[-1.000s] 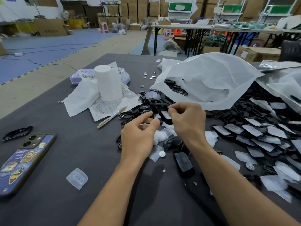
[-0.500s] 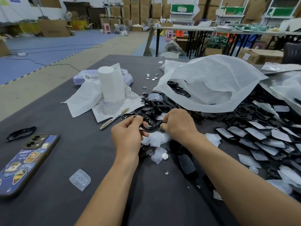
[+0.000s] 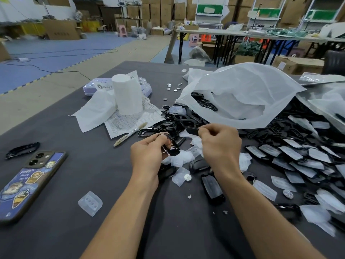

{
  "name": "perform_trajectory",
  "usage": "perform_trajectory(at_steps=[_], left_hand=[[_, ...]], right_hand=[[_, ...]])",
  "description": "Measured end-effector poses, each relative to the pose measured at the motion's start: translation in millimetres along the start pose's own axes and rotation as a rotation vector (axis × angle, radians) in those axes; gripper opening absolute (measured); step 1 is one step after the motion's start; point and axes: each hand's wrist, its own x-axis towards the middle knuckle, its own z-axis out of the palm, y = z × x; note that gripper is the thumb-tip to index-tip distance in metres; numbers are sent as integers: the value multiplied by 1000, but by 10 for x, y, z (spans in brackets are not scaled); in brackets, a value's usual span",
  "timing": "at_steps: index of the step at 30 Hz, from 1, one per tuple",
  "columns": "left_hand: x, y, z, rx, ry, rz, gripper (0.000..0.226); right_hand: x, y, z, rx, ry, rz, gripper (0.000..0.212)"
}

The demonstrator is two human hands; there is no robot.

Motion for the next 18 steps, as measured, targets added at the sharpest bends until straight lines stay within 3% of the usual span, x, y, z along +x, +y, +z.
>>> perform_trajectory(at_steps=[3,7,13,18], left_hand=[[-39,-27,12,79,-15,57,15],[-127,-68,108,60,-79,45,16],[-212,-113,187,77,-108,48,16],[-212,-141,197,57,-122,30,19]], right_hand=[[-200,19,-177,476,-97,277,27],[-342,44,-240,758,-234,431,21],[-337,112,-238,834,-279,491,17],[-328,173,-224,675,-186,343,26]])
